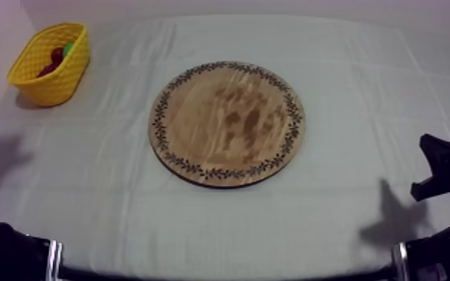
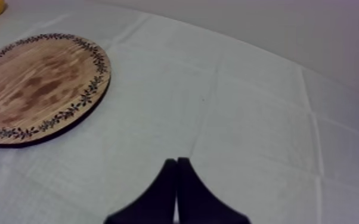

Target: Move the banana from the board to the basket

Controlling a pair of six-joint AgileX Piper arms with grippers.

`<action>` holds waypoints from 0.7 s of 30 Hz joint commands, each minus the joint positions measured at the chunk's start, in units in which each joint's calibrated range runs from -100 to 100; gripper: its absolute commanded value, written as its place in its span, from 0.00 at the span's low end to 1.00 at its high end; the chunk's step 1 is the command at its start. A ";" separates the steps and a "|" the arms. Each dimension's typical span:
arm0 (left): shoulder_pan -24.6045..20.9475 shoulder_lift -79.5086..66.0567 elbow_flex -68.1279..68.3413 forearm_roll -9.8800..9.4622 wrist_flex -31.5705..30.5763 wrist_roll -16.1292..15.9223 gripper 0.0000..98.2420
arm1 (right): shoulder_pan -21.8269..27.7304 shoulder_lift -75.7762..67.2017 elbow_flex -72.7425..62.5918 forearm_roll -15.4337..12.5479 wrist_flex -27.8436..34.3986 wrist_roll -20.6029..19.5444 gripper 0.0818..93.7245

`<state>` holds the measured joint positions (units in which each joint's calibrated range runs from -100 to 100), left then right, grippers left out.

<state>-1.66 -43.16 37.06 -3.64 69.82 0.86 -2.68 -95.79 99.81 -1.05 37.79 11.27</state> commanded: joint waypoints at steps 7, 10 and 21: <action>1.26 -17.19 21.66 1.06 -11.16 0.74 0.00 | 0.00 0.03 -0.03 0.00 0.03 -0.01 0.00; 1.31 -22.05 27.74 1.31 -13.47 1.31 0.00 | 0.00 0.03 -0.03 0.00 0.03 -0.01 0.00; 2.45 -35.27 45.07 2.16 -20.72 2.34 0.00 | 0.00 0.03 -0.03 0.00 0.03 -0.01 0.00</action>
<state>0.79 -76.59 78.98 -1.54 49.41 3.30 -2.68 -95.79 99.81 -1.05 37.79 11.24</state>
